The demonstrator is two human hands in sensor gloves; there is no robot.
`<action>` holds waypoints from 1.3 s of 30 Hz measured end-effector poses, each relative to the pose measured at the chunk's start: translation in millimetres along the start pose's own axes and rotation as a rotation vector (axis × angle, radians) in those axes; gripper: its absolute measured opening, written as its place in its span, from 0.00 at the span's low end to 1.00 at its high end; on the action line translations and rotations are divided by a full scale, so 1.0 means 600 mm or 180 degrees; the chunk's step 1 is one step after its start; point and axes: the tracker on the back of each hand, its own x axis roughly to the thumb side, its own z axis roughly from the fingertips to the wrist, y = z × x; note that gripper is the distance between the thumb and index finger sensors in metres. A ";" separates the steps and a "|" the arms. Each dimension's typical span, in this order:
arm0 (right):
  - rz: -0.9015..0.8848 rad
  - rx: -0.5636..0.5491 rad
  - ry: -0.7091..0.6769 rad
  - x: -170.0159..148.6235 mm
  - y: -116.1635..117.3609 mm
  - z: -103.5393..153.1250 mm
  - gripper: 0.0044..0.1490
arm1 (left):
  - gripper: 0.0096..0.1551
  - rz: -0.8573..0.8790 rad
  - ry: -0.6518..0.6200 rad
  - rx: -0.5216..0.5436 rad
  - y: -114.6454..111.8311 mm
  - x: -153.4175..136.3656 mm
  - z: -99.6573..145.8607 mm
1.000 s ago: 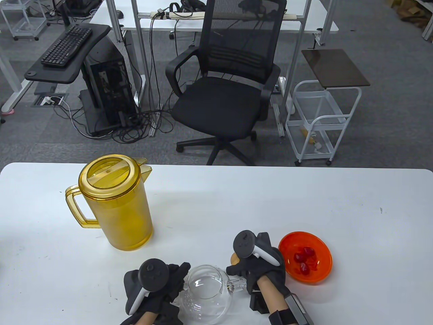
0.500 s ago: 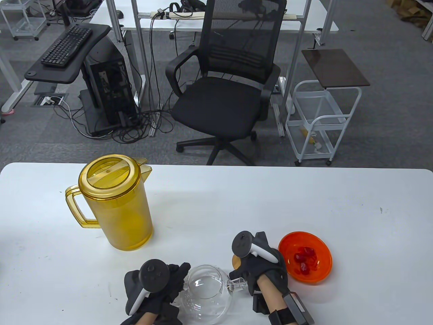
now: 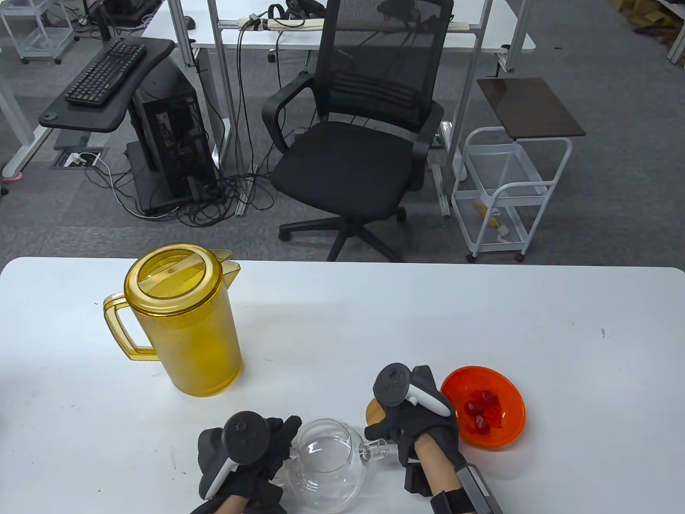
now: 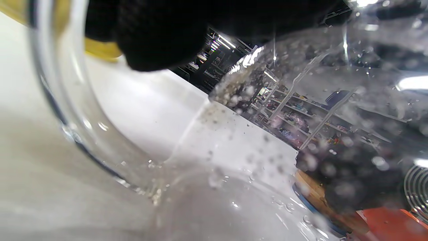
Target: Make wolfberry and red date tea
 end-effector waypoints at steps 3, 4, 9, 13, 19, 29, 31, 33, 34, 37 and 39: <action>-0.0006 -0.0274 -0.0120 0.008 -0.014 0.014 0.56 | 0.21 -0.0007 -0.0003 0.0002 0.001 0.000 0.000; 0.0000 -0.0333 -0.0142 0.010 -0.018 0.018 0.56 | 0.20 -0.0004 -0.0003 0.0003 0.001 0.000 0.000; -0.0011 -0.0781 -0.0356 0.029 -0.045 0.054 0.54 | 0.21 -0.0034 -0.0007 0.0014 0.006 -0.003 0.002; 0.0098 -0.1216 -0.0241 0.030 -0.070 0.095 0.58 | 0.30 0.0065 -0.0032 -0.0003 0.016 -0.006 0.004; 0.0045 -0.1734 0.0322 -0.023 -0.094 0.155 0.57 | 0.46 -0.0105 -0.0300 0.0128 0.038 0.001 0.010; -0.0118 -0.1989 0.1540 -0.153 -0.081 0.192 0.55 | 0.54 -0.0121 -0.0324 0.0267 0.057 -0.002 0.014; -0.0117 -0.1936 0.1793 -0.172 -0.078 0.192 0.55 | 0.54 -0.0134 -0.0313 0.0264 0.057 -0.003 0.015; -0.0137 -0.1820 0.1976 -0.188 -0.074 0.191 0.55 | 0.54 -0.0141 -0.0299 0.0262 0.058 -0.003 0.015; -0.0165 -0.1752 0.2098 -0.199 -0.070 0.190 0.55 | 0.54 -0.0150 -0.0293 0.0262 0.059 -0.002 0.016; -0.0341 -0.1694 0.2272 -0.228 -0.061 0.188 0.53 | 0.54 -0.0170 -0.0277 0.0273 0.060 -0.003 0.017; -0.0547 -0.1681 0.2266 -0.243 -0.056 0.187 0.52 | 0.55 -0.0178 -0.0260 0.0280 0.061 -0.003 0.017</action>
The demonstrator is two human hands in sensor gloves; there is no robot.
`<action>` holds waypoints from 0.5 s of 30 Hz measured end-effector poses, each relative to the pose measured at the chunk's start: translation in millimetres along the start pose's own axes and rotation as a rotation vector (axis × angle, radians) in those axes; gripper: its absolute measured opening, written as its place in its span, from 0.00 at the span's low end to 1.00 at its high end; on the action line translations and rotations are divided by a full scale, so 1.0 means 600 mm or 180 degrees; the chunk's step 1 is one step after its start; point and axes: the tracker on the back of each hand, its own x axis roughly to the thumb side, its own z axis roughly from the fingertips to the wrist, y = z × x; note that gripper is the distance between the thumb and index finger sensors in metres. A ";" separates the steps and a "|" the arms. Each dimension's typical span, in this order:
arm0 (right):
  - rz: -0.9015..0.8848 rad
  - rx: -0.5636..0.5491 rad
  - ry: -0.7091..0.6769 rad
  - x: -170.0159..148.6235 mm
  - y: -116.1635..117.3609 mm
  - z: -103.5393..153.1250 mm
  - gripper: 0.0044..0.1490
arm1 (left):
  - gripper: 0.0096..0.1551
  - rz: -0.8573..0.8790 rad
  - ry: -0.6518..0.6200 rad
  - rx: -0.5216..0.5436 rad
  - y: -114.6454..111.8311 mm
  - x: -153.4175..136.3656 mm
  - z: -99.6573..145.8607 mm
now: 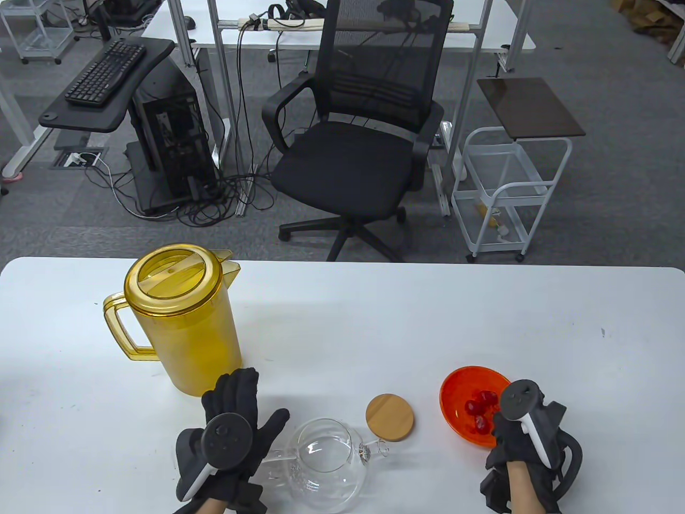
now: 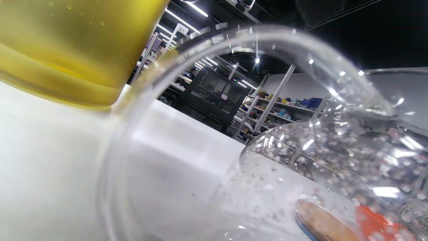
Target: Make wolfberry and red date tea
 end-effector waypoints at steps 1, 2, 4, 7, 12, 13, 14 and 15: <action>-0.0102 0.0036 0.0001 -0.005 0.003 -0.004 0.50 | 0.55 -0.0001 0.0008 -0.0003 0.000 -0.001 0.000; -0.0170 0.0064 0.0018 -0.009 0.004 -0.007 0.50 | 0.55 0.0001 0.0018 -0.0008 0.000 -0.001 0.000; -0.0273 0.0138 0.0053 -0.014 0.008 -0.012 0.47 | 0.55 0.0003 0.0035 -0.0014 0.001 -0.002 0.000; -0.0396 0.0205 0.0119 -0.022 0.013 -0.020 0.44 | 0.54 -0.0003 0.0052 -0.0021 0.001 -0.003 0.001; -0.0801 0.0367 0.0173 -0.041 0.022 -0.031 0.39 | 0.55 0.0003 0.0066 -0.0026 0.002 -0.004 0.001; -0.0868 0.0377 0.0192 -0.043 0.022 -0.032 0.39 | 0.55 0.0002 0.0066 -0.0026 0.002 -0.004 0.001; -0.1023 0.0396 0.0187 -0.047 0.022 -0.033 0.38 | 0.55 0.0004 0.0076 -0.0031 0.002 -0.004 0.000; -0.1096 0.0397 0.0185 -0.049 0.022 -0.034 0.36 | 0.55 0.0002 0.0078 -0.0031 0.002 -0.004 0.000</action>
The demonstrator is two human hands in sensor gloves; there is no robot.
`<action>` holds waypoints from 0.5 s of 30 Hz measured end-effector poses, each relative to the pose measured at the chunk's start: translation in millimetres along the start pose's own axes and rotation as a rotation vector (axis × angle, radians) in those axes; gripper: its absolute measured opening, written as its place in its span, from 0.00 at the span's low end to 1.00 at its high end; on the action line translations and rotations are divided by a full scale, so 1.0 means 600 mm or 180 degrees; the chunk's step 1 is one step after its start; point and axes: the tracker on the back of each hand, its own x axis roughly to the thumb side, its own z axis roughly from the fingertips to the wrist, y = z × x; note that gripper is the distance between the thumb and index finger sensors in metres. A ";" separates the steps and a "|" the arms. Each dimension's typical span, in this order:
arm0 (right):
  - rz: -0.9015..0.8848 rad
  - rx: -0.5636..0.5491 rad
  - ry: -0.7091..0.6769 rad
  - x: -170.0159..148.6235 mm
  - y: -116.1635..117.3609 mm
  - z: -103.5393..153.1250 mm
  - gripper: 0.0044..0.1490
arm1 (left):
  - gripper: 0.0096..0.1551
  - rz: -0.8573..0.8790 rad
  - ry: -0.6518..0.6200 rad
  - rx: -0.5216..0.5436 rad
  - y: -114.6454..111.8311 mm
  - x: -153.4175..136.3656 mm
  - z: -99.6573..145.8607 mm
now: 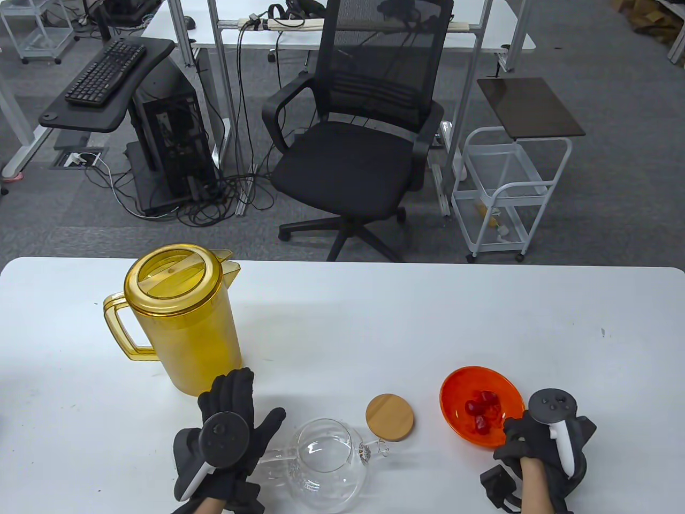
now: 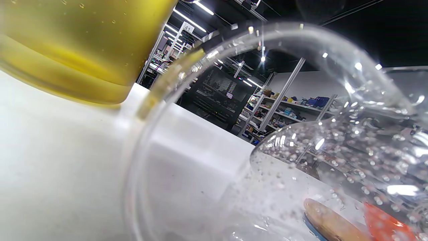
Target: Make wolfberry and red date tea
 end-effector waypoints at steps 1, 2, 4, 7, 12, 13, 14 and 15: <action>-0.0108 0.0013 -0.0037 -0.003 -0.003 -0.001 0.34 | 0.55 -0.0001 0.0002 -0.0001 0.000 0.000 0.000; -0.0202 0.0013 -0.0078 -0.005 -0.007 -0.001 0.33 | 0.55 0.0003 0.0004 -0.0004 0.000 0.000 0.000; -0.0356 0.0012 -0.0175 -0.003 -0.012 0.001 0.33 | 0.55 0.0003 0.0006 -0.0006 0.000 0.000 0.000; -0.0442 -0.0089 -0.0373 0.009 -0.021 0.009 0.33 | 0.55 -0.0006 0.0004 -0.0010 0.000 -0.001 0.000; -0.0648 -0.0202 -0.0807 0.043 -0.028 0.029 0.33 | 0.55 0.0008 0.0002 -0.0001 0.001 -0.001 0.000; -0.0690 -0.0220 -0.0895 0.050 -0.029 0.033 0.33 | 0.55 0.0011 0.0003 0.0001 0.001 -0.001 0.000; -0.0741 -0.0248 -0.1008 0.062 -0.030 0.041 0.33 | 0.55 0.0015 0.0002 0.0004 0.002 -0.001 0.000; -0.0772 -0.0266 -0.1100 0.070 -0.030 0.047 0.33 | 0.55 0.0018 0.0001 0.0007 0.002 -0.002 0.000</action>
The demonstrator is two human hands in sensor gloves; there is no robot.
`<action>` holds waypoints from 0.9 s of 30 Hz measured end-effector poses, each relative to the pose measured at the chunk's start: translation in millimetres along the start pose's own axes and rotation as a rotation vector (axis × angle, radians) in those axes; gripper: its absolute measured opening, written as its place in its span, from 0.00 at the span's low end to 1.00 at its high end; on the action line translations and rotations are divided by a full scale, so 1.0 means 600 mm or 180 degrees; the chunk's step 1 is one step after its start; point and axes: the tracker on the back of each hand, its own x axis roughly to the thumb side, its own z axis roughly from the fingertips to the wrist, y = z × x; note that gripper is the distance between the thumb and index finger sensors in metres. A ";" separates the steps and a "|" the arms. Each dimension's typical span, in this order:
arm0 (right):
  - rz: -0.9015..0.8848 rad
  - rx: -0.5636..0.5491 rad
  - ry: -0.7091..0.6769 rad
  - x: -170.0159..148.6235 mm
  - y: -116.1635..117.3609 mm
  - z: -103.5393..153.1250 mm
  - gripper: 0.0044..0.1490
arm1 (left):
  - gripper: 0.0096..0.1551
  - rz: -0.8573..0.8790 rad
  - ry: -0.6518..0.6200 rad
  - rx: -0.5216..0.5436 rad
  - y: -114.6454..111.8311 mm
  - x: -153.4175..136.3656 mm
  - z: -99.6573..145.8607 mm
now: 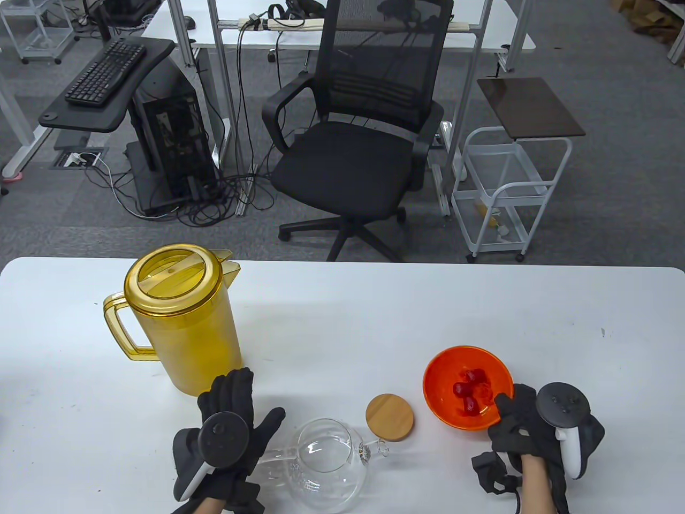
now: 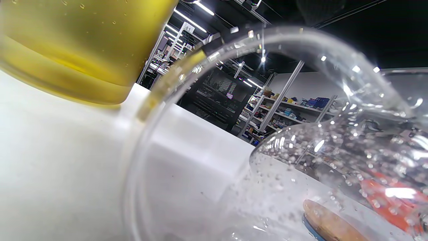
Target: Make wolfberry and red date tea
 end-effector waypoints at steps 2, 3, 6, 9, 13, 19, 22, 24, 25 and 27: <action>-0.0069 -0.0027 -0.0215 0.025 0.005 0.007 0.33 | 0.55 0.0001 -0.0003 0.0005 0.000 0.000 0.000; -0.0084 -0.0029 -0.0268 0.031 0.007 0.010 0.33 | 0.55 0.0001 -0.0004 0.0005 0.000 0.000 0.000; -0.0184 -0.0032 -0.0597 0.072 0.019 0.026 0.33 | 0.55 -0.0003 -0.0013 0.0011 0.000 0.000 0.000; -0.0250 0.0001 -0.0869 0.103 0.030 0.042 0.33 | 0.55 0.0000 -0.0019 0.0018 0.000 0.000 0.000; -0.0408 0.0041 -0.1207 0.139 0.047 0.066 0.33 | 0.55 0.0001 -0.0020 0.0018 0.000 0.000 0.000; -0.0524 0.0101 -0.1710 0.184 0.070 0.105 0.33 | 0.55 0.0001 -0.0019 0.0018 0.000 0.000 0.000; -0.0518 0.0130 -0.1915 0.199 0.081 0.122 0.33 | 0.55 0.0004 -0.0013 0.0033 0.000 0.000 0.000; -0.0515 0.0148 -0.2039 0.207 0.088 0.132 0.33 | 0.55 0.0001 -0.0014 0.0037 0.001 0.000 0.000; -0.0482 0.0144 -0.2099 0.211 0.092 0.138 0.33 | 0.55 0.0001 -0.0016 0.0039 0.001 0.000 0.000; -0.0419 0.0144 -0.2207 0.216 0.098 0.146 0.33 | 0.55 0.0006 -0.0019 0.0042 0.002 0.000 0.000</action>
